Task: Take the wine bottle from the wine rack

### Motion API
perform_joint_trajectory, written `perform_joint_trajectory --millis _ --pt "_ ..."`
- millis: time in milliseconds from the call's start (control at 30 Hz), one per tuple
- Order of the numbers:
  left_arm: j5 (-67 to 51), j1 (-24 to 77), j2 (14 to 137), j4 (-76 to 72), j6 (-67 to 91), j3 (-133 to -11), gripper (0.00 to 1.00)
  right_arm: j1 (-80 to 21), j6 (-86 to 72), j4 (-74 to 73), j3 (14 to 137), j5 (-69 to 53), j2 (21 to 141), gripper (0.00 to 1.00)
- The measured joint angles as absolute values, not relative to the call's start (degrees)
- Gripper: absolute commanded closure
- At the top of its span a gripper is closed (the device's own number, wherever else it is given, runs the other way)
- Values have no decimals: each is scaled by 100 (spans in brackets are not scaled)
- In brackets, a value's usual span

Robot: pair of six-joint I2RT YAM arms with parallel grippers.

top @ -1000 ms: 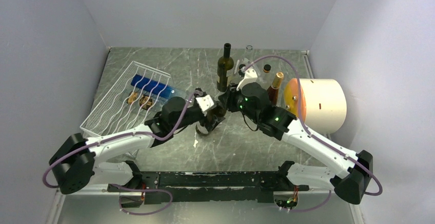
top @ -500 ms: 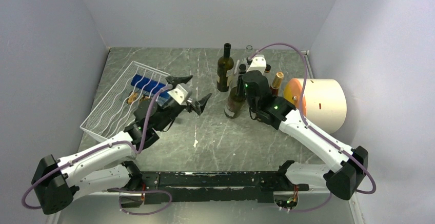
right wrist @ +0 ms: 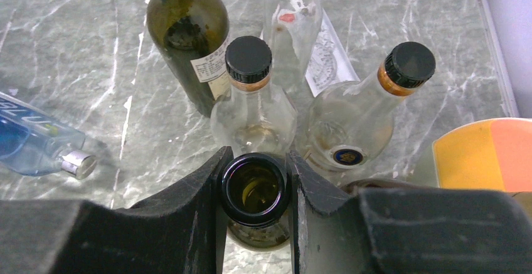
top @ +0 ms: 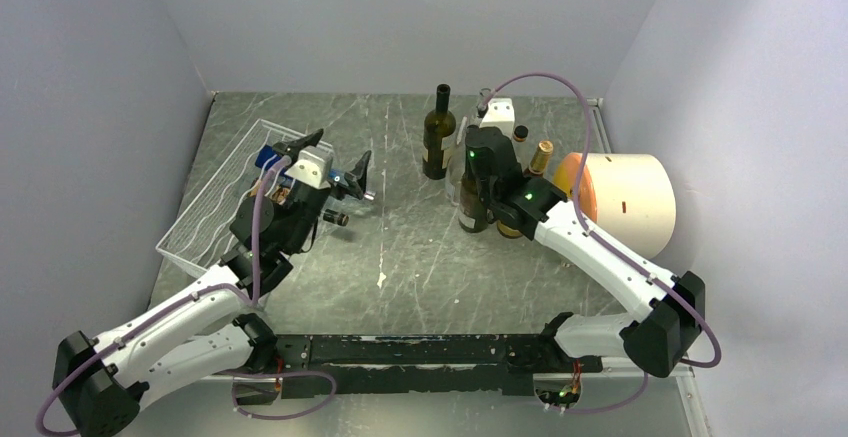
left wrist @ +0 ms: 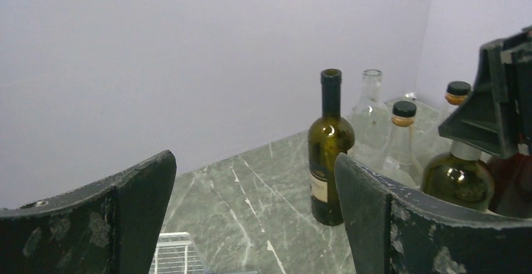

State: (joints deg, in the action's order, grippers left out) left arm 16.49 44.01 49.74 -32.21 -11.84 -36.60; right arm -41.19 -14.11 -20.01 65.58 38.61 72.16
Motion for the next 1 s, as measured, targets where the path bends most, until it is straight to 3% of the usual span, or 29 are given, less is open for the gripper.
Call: perform_joint_trajectory --millis 300,400,667,867,1000 --pt "2410 4272 4862 -3151 -1472 -3667 2 -4115 -1374 -2027 6602 3850 7225 36" --pt "2596 4180 4766 -3133 -1568 -3667 2 -4112 -1350 -2141 6718 3850 7223 28" --pt "2858 4014 4381 -3192 -1710 -3667 3 -4222 -1122 -2668 7920 3470 7236 18" --pt "3087 3920 4257 -3221 -1846 -3662 1 -5334 -784 -2753 8923 3280 7811 15" --pt "3664 3800 4064 -3708 -2174 -3524 0 -5712 -860 -2453 8949 2320 8547 14"
